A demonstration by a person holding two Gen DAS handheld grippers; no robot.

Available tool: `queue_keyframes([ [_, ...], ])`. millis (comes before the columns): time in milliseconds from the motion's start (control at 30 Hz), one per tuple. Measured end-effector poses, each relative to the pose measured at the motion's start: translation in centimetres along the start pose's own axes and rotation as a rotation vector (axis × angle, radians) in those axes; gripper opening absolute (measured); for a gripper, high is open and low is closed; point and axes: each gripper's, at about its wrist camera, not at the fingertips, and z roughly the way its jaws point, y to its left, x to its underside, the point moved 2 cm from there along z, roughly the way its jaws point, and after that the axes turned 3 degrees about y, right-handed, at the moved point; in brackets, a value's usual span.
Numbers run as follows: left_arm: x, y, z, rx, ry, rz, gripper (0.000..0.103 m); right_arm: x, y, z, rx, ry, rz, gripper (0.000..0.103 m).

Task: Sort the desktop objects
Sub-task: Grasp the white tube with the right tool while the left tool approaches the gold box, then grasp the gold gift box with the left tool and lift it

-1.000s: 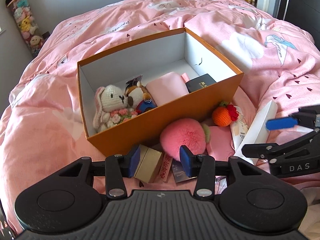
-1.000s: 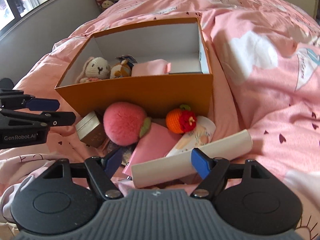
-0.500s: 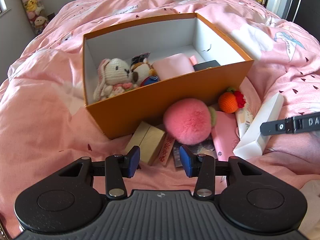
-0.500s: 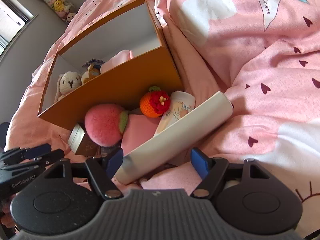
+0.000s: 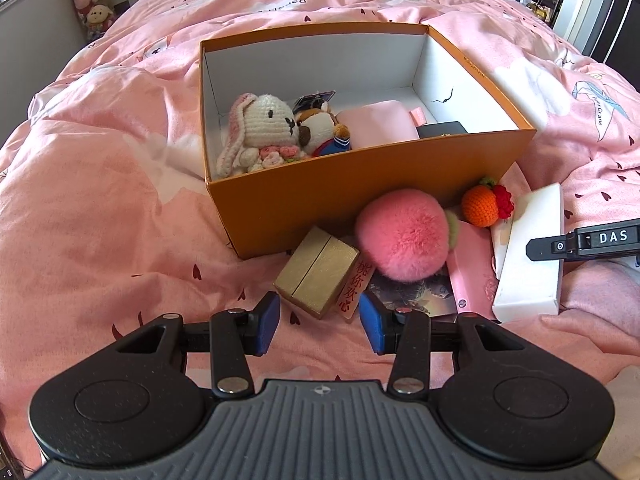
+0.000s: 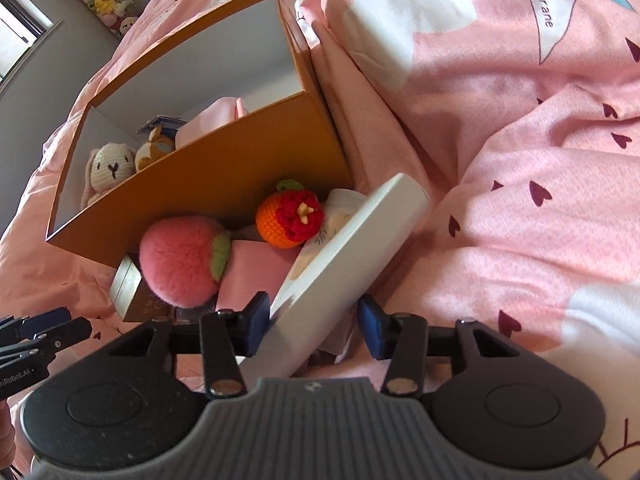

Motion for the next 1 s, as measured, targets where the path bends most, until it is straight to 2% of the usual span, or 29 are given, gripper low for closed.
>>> queue_keyframes([
  [100,-0.1,0.4,-0.2,-0.008,-0.01,0.014,0.051,-0.4,0.5,-0.6,0.006,-0.024,-0.043,0.042],
  [167,-0.1,0.5,-0.4,-0.019,-0.026,0.058,0.057,-0.8,0.7,-1.3,0.014,-0.044,-0.078,0.041],
  [267,-0.3,0.0,-0.2,-0.023,-0.053,0.182,0.063,-1.5,0.6,-2.0,0.047,-0.055,-0.109,0.038],
  [400,-0.4,-0.9,1.4,-0.013,-0.055,0.351,0.065,-2.1,-0.4,-1.9,0.093,-0.051,-0.102,0.035],
  [500,-0.4,-1.4,3.1,-0.005,-0.042,0.431,0.068,-2.4,-0.5,-1.3,0.108,-0.041,-0.109,0.035],
  [600,-0.7,-1.2,4.7,0.013,-0.011,0.444,0.068,-2.5,-0.5,-0.7,0.109,-0.018,-0.11,0.036],
  [1000,-2.0,-0.1,8.4,0.105,0.072,0.364,0.068,-3.3,-1.7,1.7,0.105,0.031,-0.067,0.043],
])
